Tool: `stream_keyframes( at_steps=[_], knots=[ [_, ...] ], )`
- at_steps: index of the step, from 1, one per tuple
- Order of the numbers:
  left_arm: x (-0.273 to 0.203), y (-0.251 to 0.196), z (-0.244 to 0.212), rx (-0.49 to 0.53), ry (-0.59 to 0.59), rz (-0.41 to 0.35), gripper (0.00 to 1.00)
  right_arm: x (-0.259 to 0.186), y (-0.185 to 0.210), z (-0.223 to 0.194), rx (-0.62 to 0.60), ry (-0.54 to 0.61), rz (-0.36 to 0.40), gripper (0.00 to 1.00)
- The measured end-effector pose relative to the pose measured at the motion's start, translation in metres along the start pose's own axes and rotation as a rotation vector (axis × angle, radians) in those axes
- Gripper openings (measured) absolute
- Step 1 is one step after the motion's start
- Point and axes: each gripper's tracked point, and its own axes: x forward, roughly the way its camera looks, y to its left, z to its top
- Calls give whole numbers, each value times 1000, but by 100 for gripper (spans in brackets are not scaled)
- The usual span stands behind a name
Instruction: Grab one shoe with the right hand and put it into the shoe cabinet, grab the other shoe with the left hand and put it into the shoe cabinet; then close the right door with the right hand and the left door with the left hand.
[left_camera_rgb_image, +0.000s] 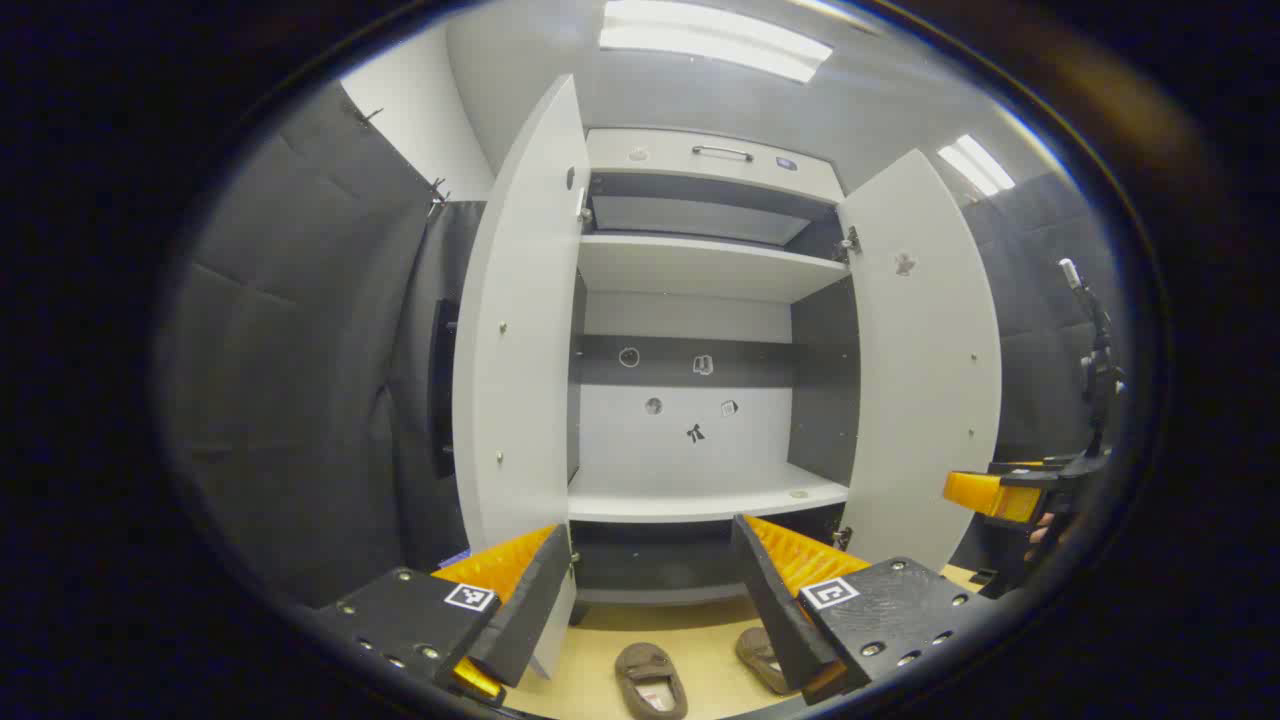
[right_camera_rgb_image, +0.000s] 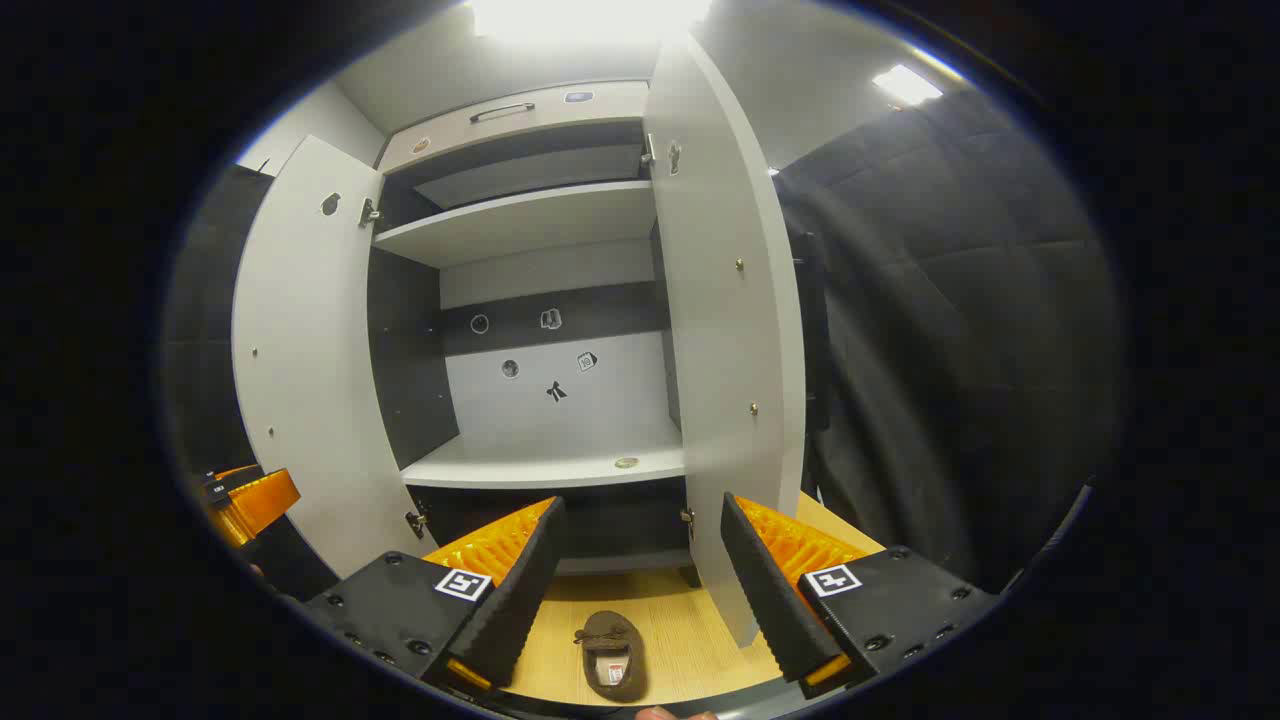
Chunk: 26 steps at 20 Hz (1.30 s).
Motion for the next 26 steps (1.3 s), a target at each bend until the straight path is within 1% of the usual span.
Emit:
stream_keyframes(
  at_steps=[1,5,8,13,17,21,26],
  knots=[
    [-1,1,0,-3,-2,3,94,1,2,2,-2,-7,4,98],
    [-9,5,4,1,-20,10,94,5,6,13,13,-32,4,98],
    [-13,9,5,-11,-20,19,94,9,11,17,26,-37,23,98],
    [-12,20,6,-33,-26,43,94,11,19,18,15,-30,48,98],
    [-10,29,9,-46,-41,53,94,19,21,18,-9,-4,43,98],
    [-7,38,7,-62,-43,65,94,26,24,27,-30,-9,40,98],
    [-10,54,4,-57,-38,87,94,33,38,28,-36,1,59,98]
  ],
)
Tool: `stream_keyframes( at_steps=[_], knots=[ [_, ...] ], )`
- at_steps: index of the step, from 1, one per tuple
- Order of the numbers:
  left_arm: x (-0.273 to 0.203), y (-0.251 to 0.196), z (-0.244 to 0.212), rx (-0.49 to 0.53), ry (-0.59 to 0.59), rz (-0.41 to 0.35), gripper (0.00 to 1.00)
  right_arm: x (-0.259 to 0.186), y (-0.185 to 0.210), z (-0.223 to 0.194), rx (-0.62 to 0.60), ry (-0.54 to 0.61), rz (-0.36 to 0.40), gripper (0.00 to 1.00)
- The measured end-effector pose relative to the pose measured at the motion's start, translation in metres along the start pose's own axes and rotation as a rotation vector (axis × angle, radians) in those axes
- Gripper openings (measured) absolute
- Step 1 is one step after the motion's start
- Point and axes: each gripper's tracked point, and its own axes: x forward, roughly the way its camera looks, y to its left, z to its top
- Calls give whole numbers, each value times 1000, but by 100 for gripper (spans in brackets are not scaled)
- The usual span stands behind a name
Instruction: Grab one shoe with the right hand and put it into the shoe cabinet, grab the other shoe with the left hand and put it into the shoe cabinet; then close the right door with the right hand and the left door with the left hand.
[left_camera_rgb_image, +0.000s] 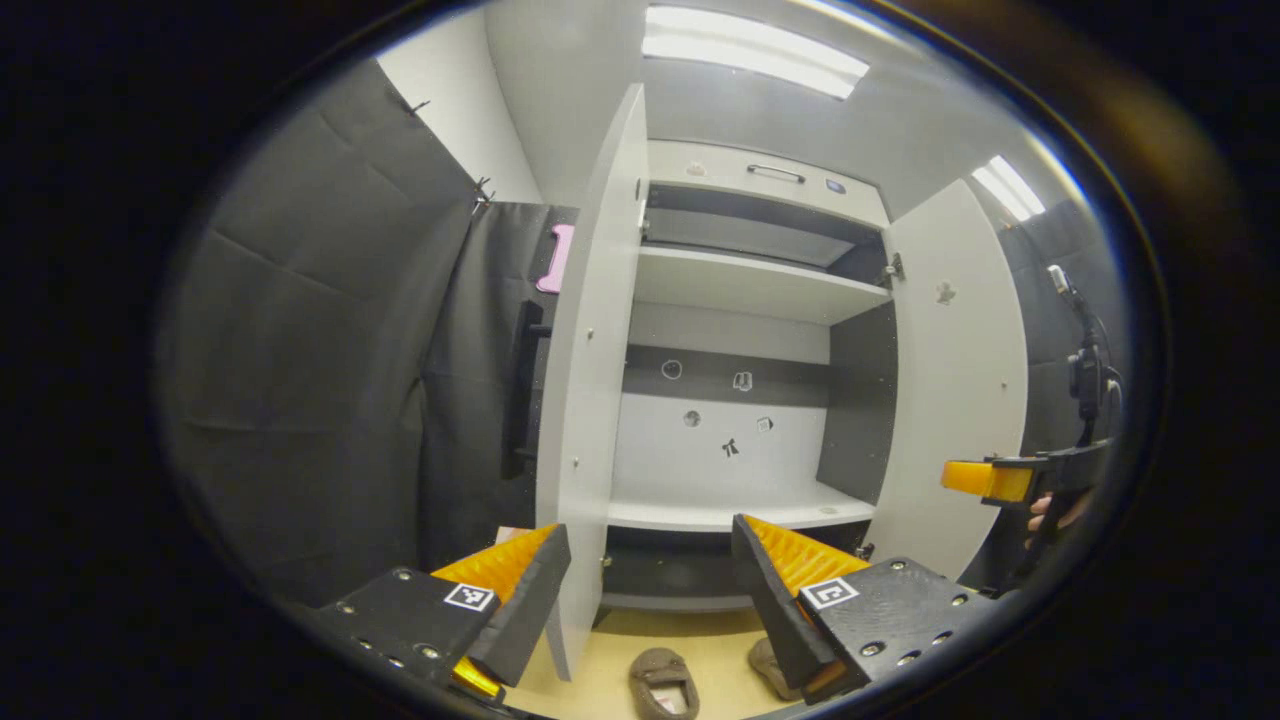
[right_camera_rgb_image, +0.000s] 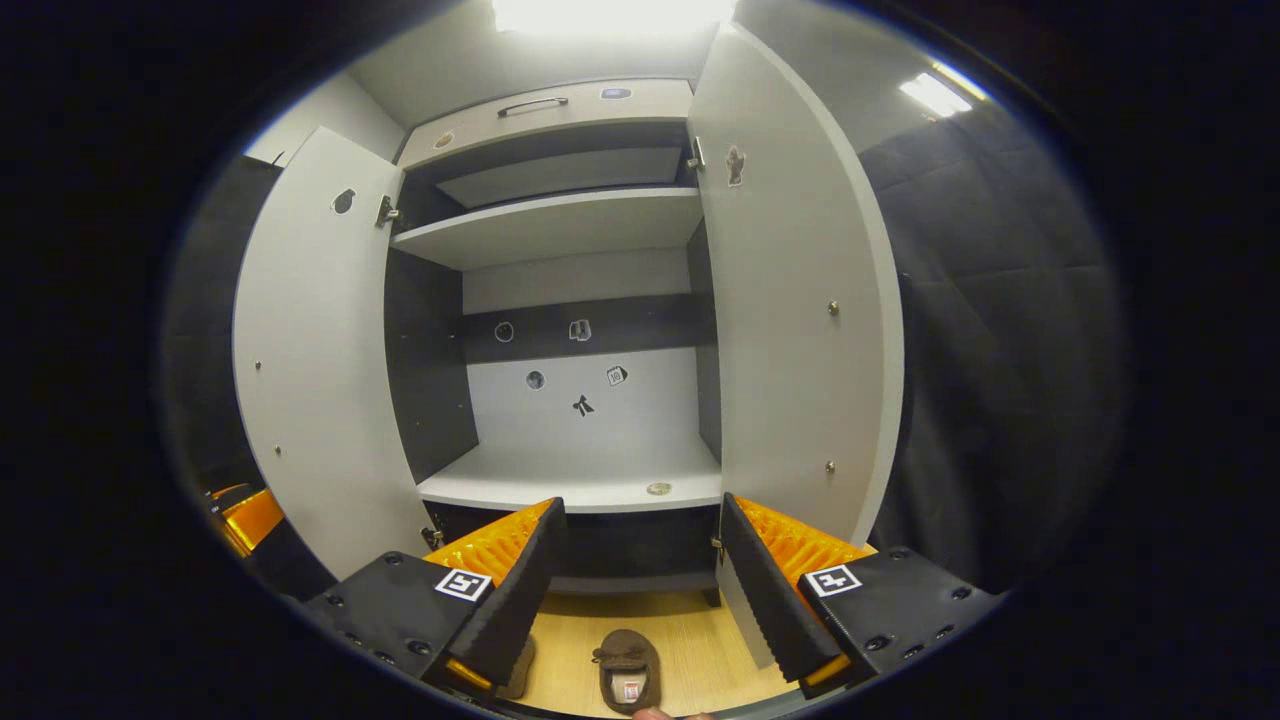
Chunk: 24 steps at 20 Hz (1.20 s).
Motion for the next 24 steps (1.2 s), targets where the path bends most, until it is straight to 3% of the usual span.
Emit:
stream_keyframes(
  at_steps=[4,9,10,13,14,15,18,20,24],
  knots=[
    [-2,9,-1,-14,3,7,94,6,23,-4,-8,34,77,98],
    [-4,22,5,22,6,19,94,21,40,-18,-31,103,103,98],
    [-2,22,6,18,13,11,100,25,43,-26,-39,124,103,98],
    [4,21,9,15,19,1,100,35,51,-60,-33,210,119,98],
    [5,21,8,17,24,1,94,37,53,-75,-32,249,124,98],
    [8,20,6,19,32,2,100,40,56,-89,-30,284,138,98],
    [18,19,0,66,58,9,100,47,64,-120,-31,342,197,98],
    [23,17,-5,91,76,4,94,53,60,-147,-31,399,213,99],
    [30,14,-20,65,129,23,94,57,53,-196,11,492,270,98]
  ],
)
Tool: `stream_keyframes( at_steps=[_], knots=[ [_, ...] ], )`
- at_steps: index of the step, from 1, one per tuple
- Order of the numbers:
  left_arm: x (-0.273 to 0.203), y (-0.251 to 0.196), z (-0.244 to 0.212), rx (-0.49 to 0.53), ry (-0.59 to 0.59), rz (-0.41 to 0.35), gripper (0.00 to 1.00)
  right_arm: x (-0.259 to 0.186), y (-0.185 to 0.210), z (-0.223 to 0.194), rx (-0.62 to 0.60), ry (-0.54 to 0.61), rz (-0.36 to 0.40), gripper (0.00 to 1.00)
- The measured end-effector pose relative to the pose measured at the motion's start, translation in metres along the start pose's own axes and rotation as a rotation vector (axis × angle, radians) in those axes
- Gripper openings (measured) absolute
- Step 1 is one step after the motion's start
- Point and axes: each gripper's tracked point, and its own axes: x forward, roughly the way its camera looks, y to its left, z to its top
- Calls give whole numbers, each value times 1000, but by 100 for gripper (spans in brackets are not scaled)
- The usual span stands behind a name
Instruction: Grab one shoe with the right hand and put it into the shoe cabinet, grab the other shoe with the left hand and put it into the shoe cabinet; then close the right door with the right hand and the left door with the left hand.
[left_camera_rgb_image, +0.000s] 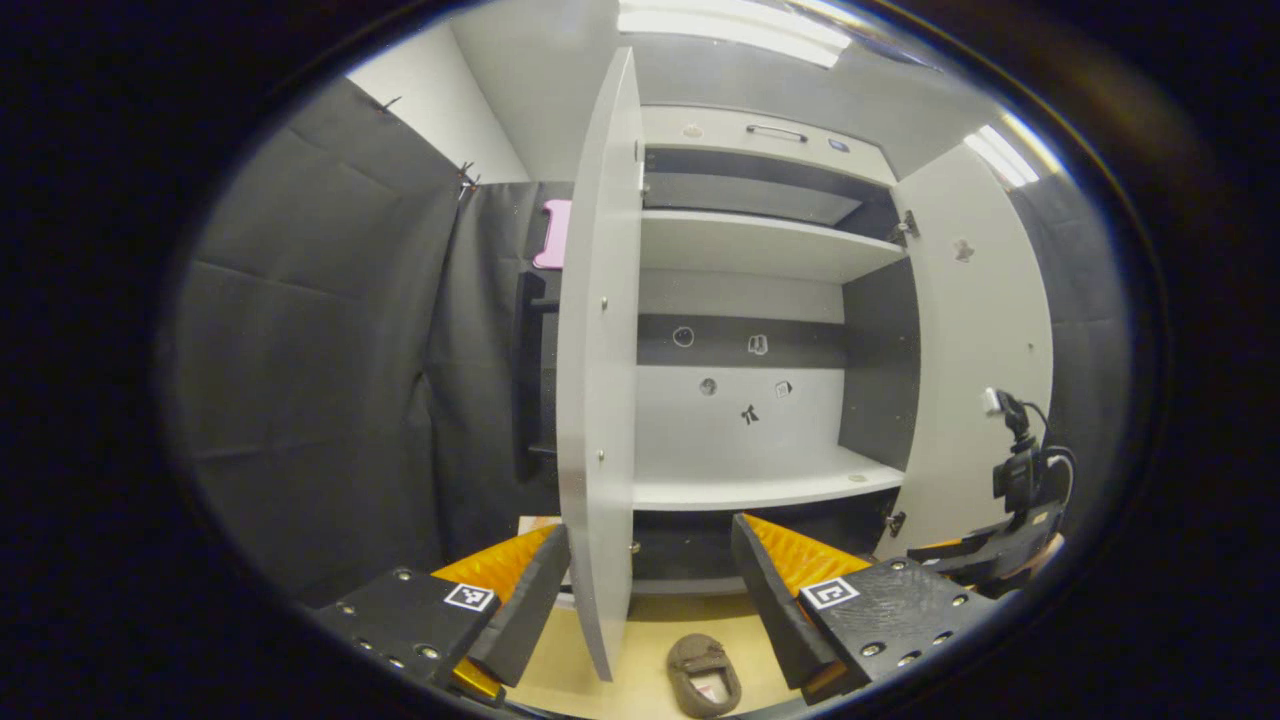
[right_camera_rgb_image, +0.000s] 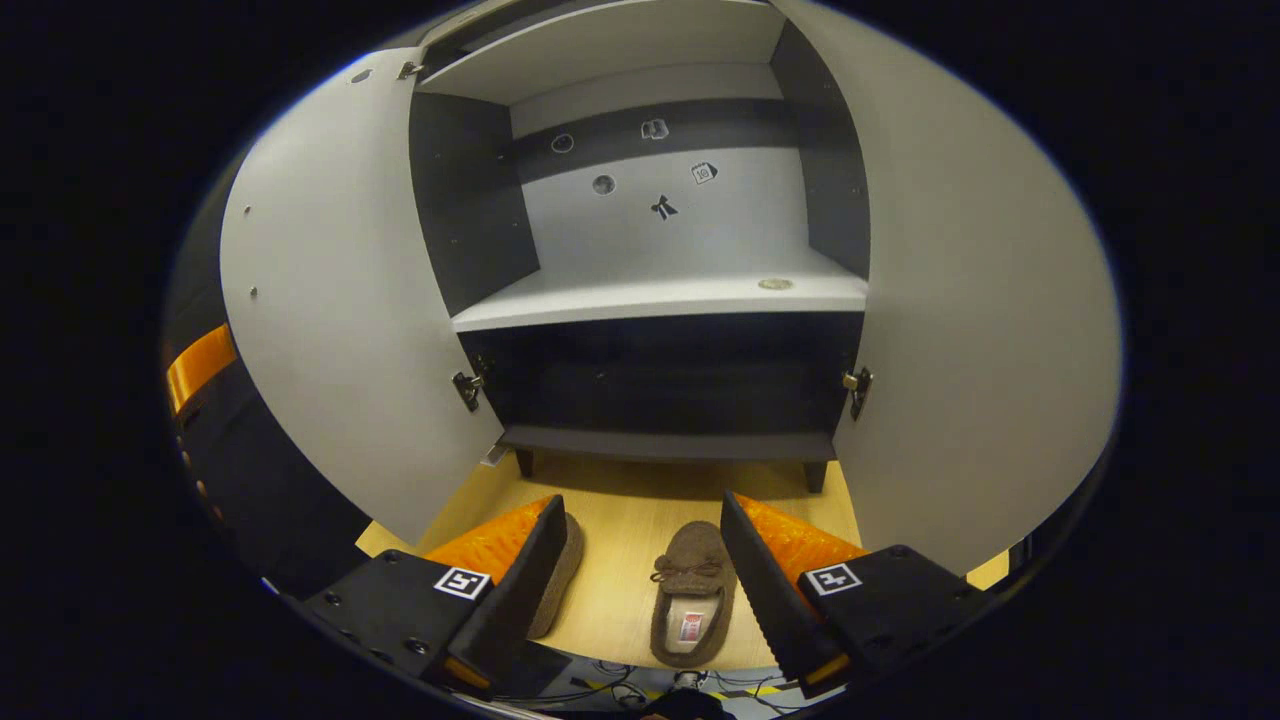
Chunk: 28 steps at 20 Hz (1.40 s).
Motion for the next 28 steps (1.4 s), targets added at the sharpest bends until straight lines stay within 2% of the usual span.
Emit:
stream_keyframes(
  at_steps=[5,6,7,13,17,18,19,22,23,24,25,27,28],
  knots=[
    [-8,-11,-19,7,59,46,94,22,-2,-61,-25,138,60,98],
    [-11,-13,-23,16,74,53,94,27,-1,-74,-27,169,72,93],
    [-14,-16,-28,21,89,58,94,32,1,-85,-28,200,85,98],
    [-19,-35,-60,20,181,76,94,57,3,-142,-35,332,137,98],
    [-20,-52,-79,-6,224,54,94,86,0,-176,-43,401,114,99],
    [-20,-56,-85,-6,234,44,97,93,-1,-183,-61,413,102,98],
    [-20,-58,-92,-5,252,41,94,101,-6,-187,-90,415,79,98],
    [-18,-64,-109,-10,298,35,95,124,-13,-196,-173,410,27,99],
    [-18,-66,-112,-14,304,35,95,129,-17,-198,-204,411,3,97],
    [-17,-66,-114,-18,308,36,94,135,-21,-199,-237,411,-20,90],
    [-17,-68,-114,-20,308,37,94,139,-23,-197,-263,404,-37,90],
    [-15,-68,-114,-22,303,40,94,140,-33,-196,-311,399,-92,81],
    [-15,-68,-112,-20,298,44,94,141,-37,-196,-331,397,-114,63]
  ],
)
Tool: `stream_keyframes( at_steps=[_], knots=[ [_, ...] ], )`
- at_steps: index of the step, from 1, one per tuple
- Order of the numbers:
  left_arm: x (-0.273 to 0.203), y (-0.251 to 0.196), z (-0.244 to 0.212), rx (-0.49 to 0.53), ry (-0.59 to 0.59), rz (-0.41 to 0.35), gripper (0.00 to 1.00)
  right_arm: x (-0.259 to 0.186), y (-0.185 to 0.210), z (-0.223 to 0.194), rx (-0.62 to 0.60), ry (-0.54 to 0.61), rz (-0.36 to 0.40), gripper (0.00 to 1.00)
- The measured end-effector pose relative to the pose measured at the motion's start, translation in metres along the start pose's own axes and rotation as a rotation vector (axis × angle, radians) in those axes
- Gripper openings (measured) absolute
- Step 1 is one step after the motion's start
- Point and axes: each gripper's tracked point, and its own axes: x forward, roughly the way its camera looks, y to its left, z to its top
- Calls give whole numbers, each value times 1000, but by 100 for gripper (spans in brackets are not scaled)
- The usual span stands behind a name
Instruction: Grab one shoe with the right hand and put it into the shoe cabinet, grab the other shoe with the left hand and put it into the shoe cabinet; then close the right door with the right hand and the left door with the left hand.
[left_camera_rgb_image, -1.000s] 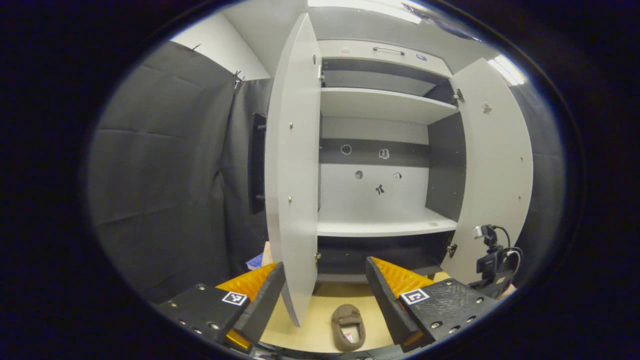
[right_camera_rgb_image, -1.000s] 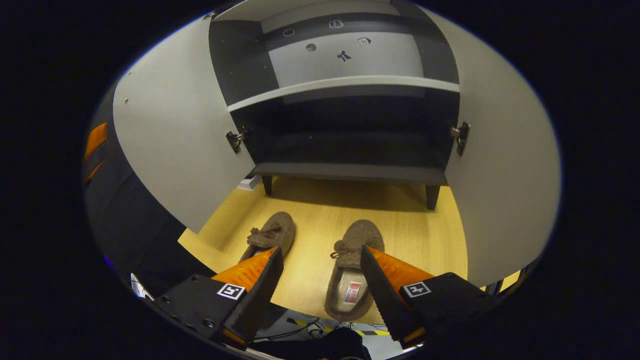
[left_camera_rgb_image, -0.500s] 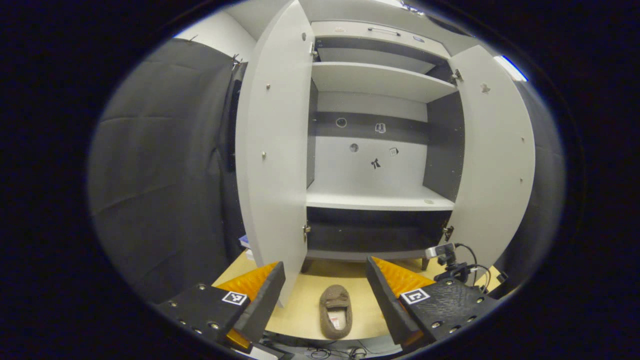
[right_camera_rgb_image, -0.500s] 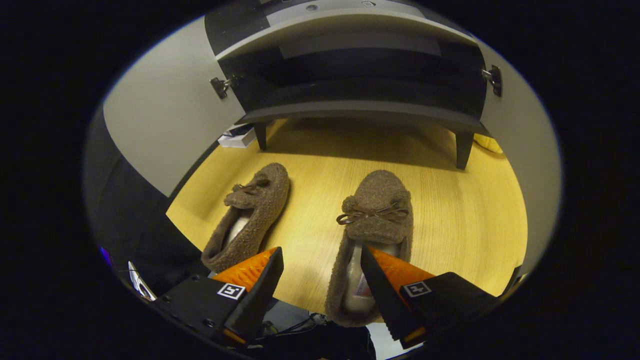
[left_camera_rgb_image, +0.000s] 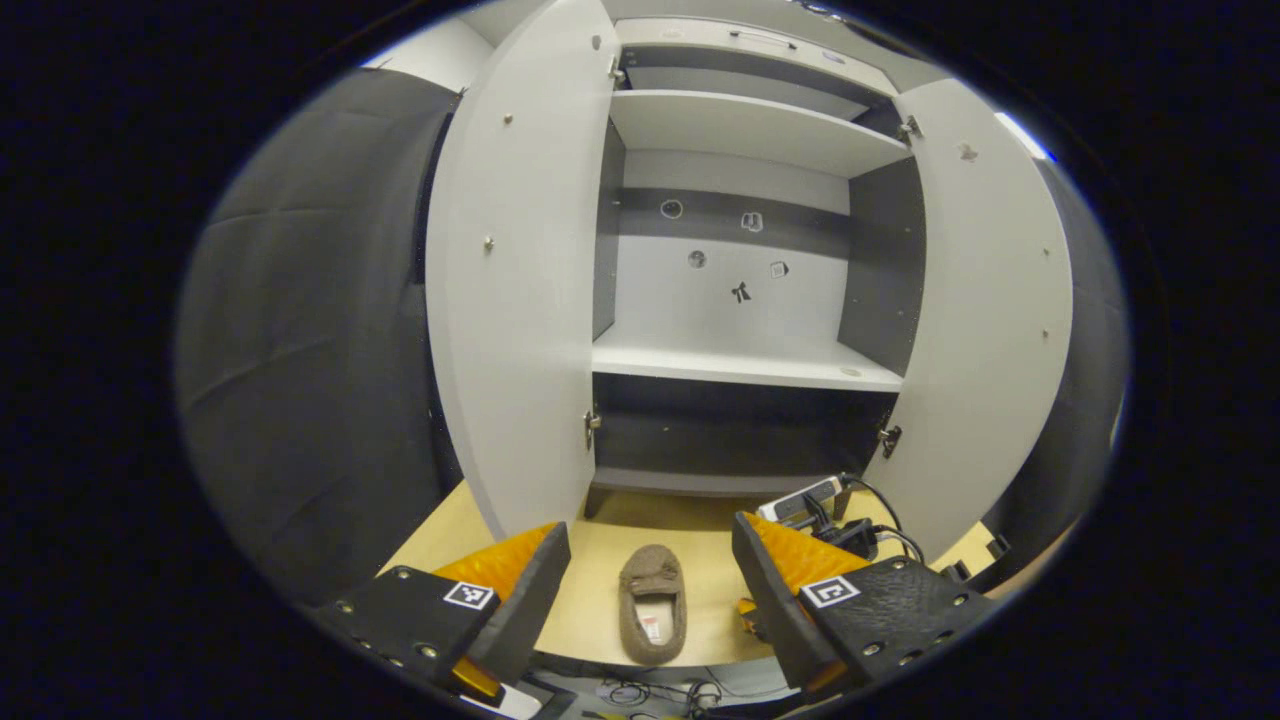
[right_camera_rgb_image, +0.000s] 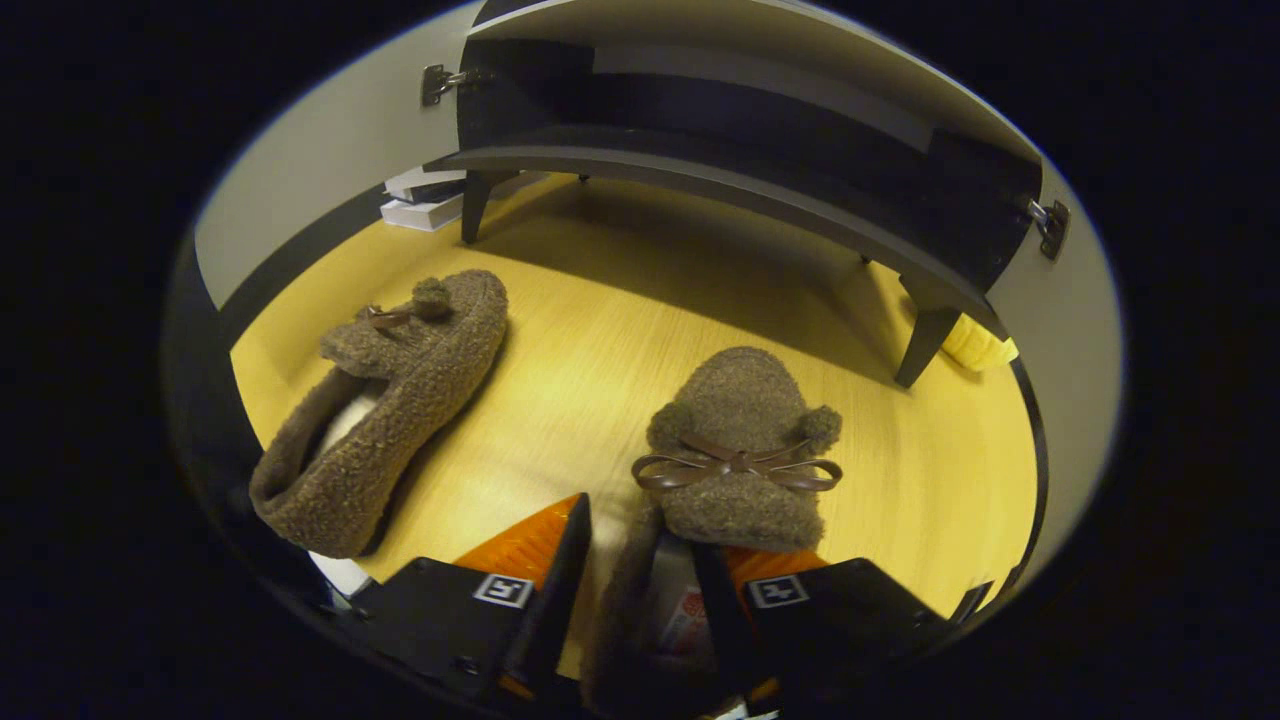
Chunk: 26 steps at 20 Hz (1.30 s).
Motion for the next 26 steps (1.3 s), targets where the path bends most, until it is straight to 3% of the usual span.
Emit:
stream_keyframes(
  at_steps=[2,6,7,9,10,12,14,20,26],
  knots=[
    [2,0,3,6,-11,1,94,0,0,-1,-17,10,-5,40],
    [3,1,1,24,-7,-1,94,2,-5,-1,59,48,-19,38],
    [3,4,-2,30,-6,2,95,2,-4,1,86,60,-12,22],
    [3,5,-5,30,-2,-4,94,-4,-5,3,112,55,12,22],
    [2,5,-6,27,-1,-8,95,1,-5,0,108,61,27,11],
    [3,3,-6,22,-4,-17,95,-4,-6,-2,126,72,64,6],
    [5,2,-3,25,-19,-24,95,-10,-9,1,153,70,99,6],
    [4,-9,9,27,-71,-65,94,-46,-32,26,246,14,101,6],
    [8,-13,11,24,-97,-95,97,-106,-54,52,241,-75,96,5]
  ],
)
